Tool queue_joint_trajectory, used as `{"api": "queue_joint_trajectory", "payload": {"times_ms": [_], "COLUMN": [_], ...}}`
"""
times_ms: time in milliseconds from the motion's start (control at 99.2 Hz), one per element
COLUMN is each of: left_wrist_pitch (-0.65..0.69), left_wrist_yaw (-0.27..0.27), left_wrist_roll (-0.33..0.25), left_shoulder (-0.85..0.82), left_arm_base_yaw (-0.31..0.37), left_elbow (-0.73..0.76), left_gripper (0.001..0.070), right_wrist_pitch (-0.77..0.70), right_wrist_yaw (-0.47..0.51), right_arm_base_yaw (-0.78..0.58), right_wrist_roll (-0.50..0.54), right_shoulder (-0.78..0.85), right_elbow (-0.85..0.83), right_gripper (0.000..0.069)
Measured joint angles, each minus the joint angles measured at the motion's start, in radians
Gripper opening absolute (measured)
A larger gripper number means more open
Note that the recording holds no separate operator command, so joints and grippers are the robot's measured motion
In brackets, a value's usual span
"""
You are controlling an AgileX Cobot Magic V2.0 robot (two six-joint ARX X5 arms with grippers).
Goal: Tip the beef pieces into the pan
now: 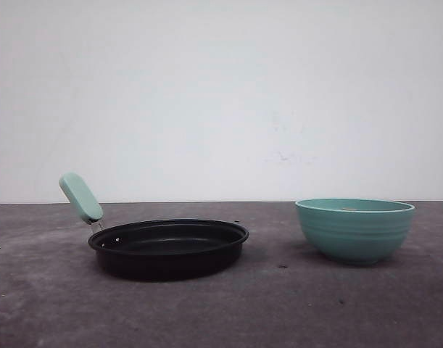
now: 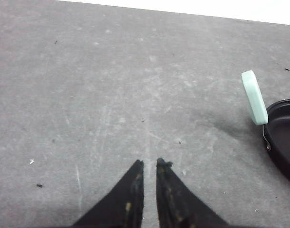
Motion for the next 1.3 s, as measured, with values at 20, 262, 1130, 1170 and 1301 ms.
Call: {"api": "queue_joint_trajectory", "payload": {"times_ms": [20,262,1130,1170,1301], "left_wrist_pitch": [0.000,0.000,0.000,0.000,0.000], "left_wrist_yaw": [0.000,0.000,0.000,0.000,0.000], "left_wrist_roll": [0.000,0.000,0.000,0.000,0.000], "left_shoulder": [0.000,0.000,0.000,0.000,0.000], "left_arm_base_yaw": [0.000,0.000,0.000,0.000,0.000], "left_elbow": [0.000,0.000,0.000,0.000,0.000], "left_gripper": [0.0023,0.0023,0.0023,0.0023,0.0023], "right_wrist_pitch": [0.000,0.000,0.151,0.166,0.113], "right_wrist_yaw": [0.000,0.000,0.006,0.016,0.027], "right_arm_base_yaw": [0.000,0.000,0.000,0.000,0.000], "right_wrist_roll": [0.000,0.000,-0.004,-0.006,-0.007], "right_shoulder": [0.000,0.000,0.000,0.000,0.000], "right_elbow": [0.000,0.000,0.000,0.000,-0.001], "right_gripper": [0.0010,0.0010,0.0010,0.0010,0.0010]}}
